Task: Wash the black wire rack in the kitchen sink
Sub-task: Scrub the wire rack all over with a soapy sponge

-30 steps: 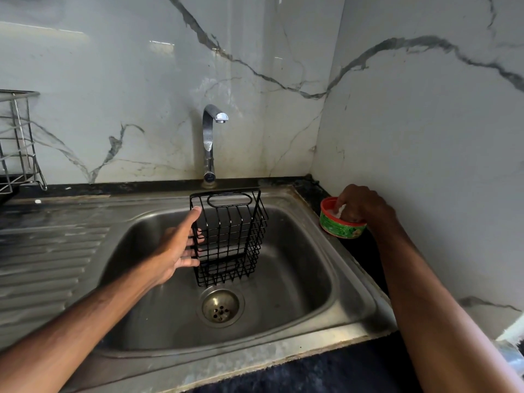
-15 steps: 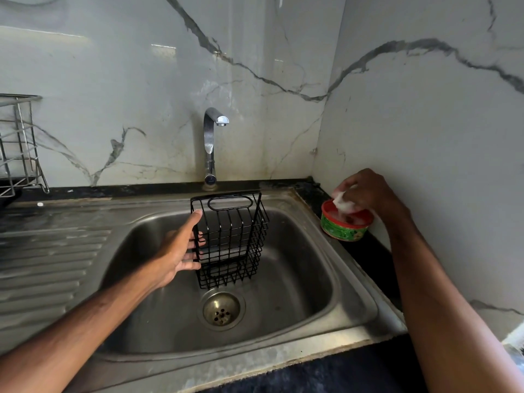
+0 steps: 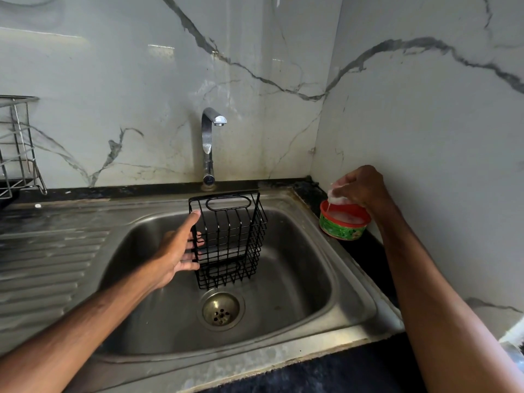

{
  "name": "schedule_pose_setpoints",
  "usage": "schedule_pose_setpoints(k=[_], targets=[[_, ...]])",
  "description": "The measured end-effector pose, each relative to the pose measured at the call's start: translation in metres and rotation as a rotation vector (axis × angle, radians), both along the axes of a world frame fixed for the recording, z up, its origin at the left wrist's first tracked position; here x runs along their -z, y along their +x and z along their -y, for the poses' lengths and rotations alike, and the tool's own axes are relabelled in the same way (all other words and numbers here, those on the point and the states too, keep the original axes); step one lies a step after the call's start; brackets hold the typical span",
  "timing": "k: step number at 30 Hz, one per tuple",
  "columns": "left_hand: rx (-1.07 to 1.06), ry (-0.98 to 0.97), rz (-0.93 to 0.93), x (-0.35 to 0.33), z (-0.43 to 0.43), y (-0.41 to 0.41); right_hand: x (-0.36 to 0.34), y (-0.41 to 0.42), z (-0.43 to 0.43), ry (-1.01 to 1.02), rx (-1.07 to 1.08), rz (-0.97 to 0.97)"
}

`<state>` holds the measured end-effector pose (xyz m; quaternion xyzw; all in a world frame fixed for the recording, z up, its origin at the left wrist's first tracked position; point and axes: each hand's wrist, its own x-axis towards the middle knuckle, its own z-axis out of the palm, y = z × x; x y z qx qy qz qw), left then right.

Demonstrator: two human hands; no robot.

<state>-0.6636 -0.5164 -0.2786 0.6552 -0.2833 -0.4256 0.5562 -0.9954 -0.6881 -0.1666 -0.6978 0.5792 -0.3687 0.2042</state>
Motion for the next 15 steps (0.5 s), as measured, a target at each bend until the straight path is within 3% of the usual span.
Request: schedule_pose_setpoints(k=[15], targets=[[0.004,0.009,-0.005,0.0001,-0.0003,0.0009,-0.0068,0.0074,-0.0016,-0.238,0.036,-0.092]])
